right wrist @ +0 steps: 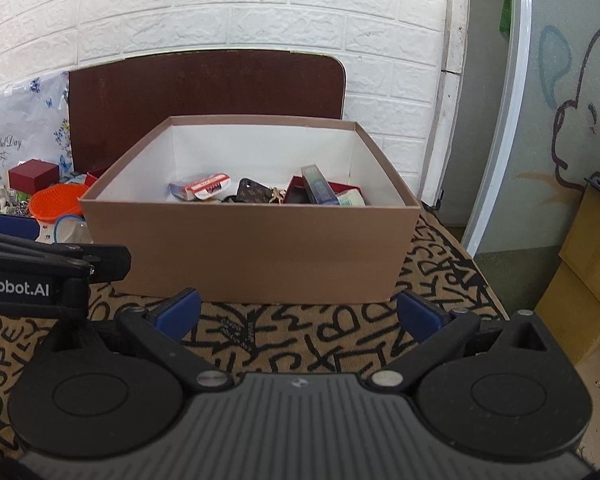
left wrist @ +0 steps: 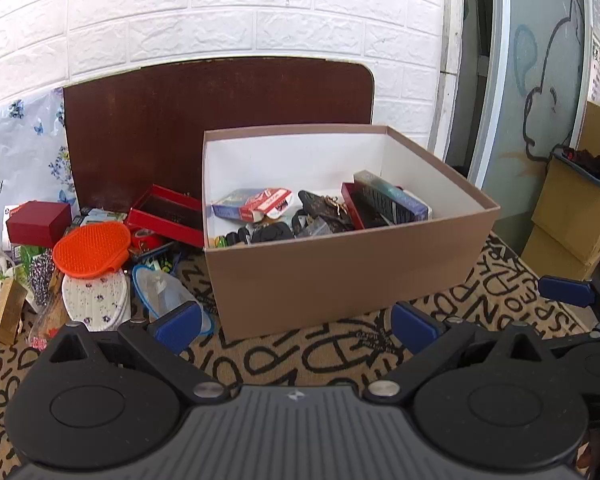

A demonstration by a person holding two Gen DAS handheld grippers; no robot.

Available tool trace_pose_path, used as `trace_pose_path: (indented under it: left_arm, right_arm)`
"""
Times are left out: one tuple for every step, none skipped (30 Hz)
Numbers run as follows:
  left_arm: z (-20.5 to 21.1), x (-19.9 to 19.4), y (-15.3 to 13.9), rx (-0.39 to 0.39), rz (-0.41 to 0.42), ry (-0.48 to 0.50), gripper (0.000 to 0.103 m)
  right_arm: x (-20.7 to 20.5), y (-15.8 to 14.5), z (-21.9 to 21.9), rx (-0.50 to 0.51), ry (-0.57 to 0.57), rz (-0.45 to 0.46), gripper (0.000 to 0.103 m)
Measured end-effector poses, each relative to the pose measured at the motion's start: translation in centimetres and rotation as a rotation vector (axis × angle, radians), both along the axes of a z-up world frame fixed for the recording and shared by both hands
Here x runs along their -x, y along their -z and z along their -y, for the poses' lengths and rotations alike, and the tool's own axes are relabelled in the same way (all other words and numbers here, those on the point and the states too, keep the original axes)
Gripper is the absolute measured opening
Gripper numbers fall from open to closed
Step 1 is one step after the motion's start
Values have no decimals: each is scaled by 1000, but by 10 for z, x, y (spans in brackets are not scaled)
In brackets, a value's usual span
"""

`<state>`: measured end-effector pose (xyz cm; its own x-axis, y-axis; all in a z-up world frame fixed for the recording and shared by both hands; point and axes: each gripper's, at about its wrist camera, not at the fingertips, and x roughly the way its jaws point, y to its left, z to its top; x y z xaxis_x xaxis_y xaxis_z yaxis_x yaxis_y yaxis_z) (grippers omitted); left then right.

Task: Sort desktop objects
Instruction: 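Withdraw both tools from the white box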

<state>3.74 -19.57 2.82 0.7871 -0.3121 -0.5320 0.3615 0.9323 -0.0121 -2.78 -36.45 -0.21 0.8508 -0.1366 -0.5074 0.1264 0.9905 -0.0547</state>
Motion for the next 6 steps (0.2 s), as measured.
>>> trace_pose_path:
  left_arm:
    - [-1, 1, 1, 2, -2, 3, 103]
    - [-2, 1, 2, 9, -2, 11, 103]
    - [-3, 2, 3, 19, -4, 20, 103]
    - [-4, 3, 3, 26, -10, 25, 103]
    - [-4, 3, 3, 30, -15, 26, 103]
    - [-5, 3, 3, 29, -16, 28, 103]
  right_arm:
    - [0, 1, 0, 0, 4, -6, 101]
    - [0, 3, -1, -1, 10, -12, 101]
    - [0, 4, -1, -2, 13, -17, 101]
    - [0, 5, -2, -4, 15, -21, 101]
    - [0, 6, -2, -5, 13, -24, 101]
    - [0, 6, -3, -5, 12, -25, 101]
